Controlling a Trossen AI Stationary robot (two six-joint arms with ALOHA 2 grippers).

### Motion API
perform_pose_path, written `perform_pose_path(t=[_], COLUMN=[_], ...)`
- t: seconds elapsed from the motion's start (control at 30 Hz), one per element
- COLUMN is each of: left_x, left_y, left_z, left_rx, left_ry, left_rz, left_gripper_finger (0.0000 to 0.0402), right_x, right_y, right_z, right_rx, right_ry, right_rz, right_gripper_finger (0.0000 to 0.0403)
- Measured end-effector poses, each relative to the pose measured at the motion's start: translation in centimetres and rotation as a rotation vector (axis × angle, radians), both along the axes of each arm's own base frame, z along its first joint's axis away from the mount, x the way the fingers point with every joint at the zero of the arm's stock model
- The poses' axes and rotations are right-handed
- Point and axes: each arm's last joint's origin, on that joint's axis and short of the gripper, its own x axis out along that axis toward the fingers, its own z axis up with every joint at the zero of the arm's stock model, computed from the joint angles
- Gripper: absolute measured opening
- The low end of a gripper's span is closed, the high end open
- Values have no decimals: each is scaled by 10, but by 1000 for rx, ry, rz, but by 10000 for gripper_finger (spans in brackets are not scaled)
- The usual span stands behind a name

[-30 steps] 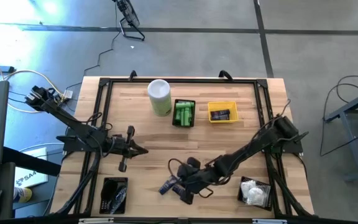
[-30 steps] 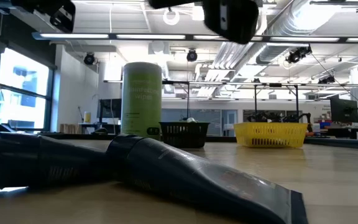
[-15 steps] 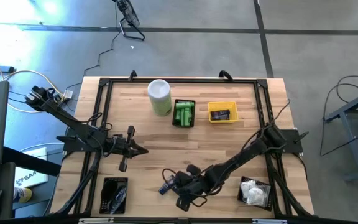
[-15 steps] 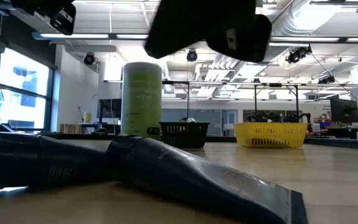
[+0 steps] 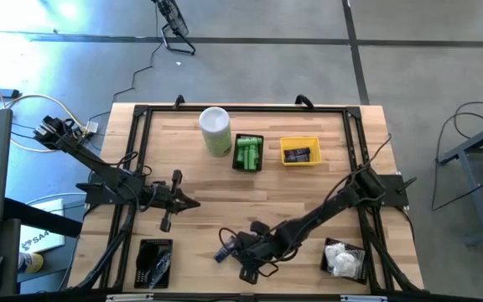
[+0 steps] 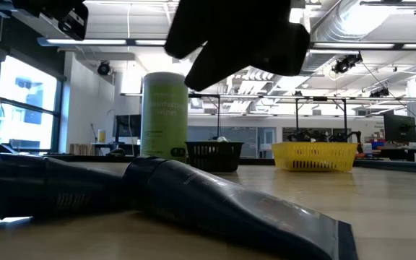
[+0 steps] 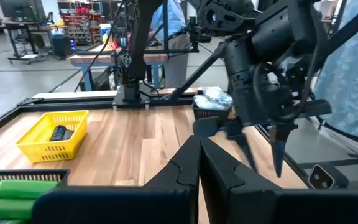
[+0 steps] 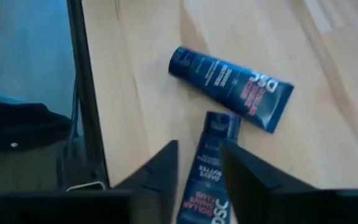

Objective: Pick & Place Travel size toiletries
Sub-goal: Put the blue shave butter into the yellow bin

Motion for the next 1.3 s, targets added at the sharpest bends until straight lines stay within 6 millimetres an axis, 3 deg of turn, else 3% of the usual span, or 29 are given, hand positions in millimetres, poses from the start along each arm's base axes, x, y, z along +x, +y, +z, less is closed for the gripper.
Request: perform_pose_path(t=[0.23,0.4,0.6,1.07,1.3], left_x=[0,0,0,0,0], left_y=[-1,-1,-1,-1,-1], left_z=[0,0,-1,-1,-2], left_rx=[-4,-5,-2,-13,-12], left_ry=[1,1,5,17,19], left_rz=[-22,-22,-22,-22,-21], left_gripper_finger=[1,1,1,1,1], right_x=[0,0,1,11,13], right_y=[0,0,0,7,8], right_z=[0,0,-7,-56,-65], right_rx=[-58,-58,-71,-88,-86], right_ry=[-24,-23,-15,48,56], right_rz=[12,12,17,40,20], right_gripper_finger=[251,301,301,293,293])
